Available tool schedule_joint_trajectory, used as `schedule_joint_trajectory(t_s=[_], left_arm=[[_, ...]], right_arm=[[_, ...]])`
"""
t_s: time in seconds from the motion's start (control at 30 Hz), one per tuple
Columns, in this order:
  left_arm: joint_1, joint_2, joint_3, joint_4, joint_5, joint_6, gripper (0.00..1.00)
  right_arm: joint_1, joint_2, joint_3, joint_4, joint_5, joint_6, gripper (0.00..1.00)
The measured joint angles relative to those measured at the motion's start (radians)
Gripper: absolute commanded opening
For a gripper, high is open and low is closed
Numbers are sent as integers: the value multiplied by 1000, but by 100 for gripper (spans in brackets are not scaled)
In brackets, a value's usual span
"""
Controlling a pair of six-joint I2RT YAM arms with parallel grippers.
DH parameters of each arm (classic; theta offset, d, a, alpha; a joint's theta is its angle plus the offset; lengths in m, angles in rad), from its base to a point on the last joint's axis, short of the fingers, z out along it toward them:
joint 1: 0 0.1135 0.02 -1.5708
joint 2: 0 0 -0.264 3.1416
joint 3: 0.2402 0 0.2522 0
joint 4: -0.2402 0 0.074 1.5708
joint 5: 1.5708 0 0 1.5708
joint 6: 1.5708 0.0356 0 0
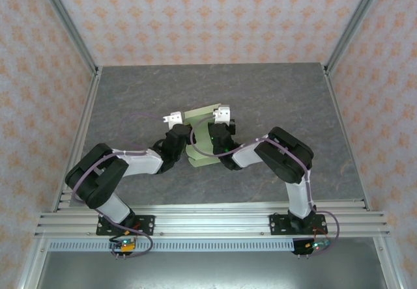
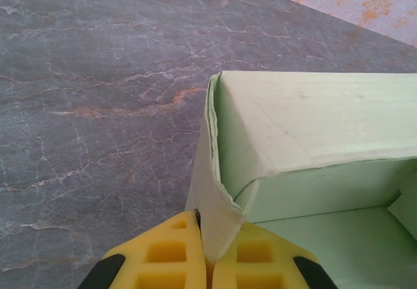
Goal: Fold the paper box
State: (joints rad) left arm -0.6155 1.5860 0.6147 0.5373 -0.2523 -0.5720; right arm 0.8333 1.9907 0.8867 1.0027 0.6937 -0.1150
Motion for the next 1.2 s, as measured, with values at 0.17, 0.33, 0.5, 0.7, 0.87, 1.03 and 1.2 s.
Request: schedule_joint_trajectory(t_s=[0.17,0.33,0.5,0.7,0.87,1.03,1.2], left_arm=[[-1,0,18,-31,-6,-7,0],[-9,-1,45,-119,-34,-24,0],[-18,-16,86,-221,-75,-72,0],[-12,-20,119,-292,-117,-120,0],[-6,-24,127,-332,-142,-127,0],[-6,-35,130,-354,-151,-127,0],[-6,-41,131,-369,-149,-127,0]], right_arm=[[1,0,0,-22,10,39,12],[-1,-43,-34,-52,-40,116,29],[-15,-169,-169,-33,-207,130,48],[-97,-341,-316,-27,-509,114,67],[-163,-460,-370,-70,-746,57,67],[-203,-544,-357,-169,-833,-25,65],[-206,-494,-227,-308,-894,-144,63]])
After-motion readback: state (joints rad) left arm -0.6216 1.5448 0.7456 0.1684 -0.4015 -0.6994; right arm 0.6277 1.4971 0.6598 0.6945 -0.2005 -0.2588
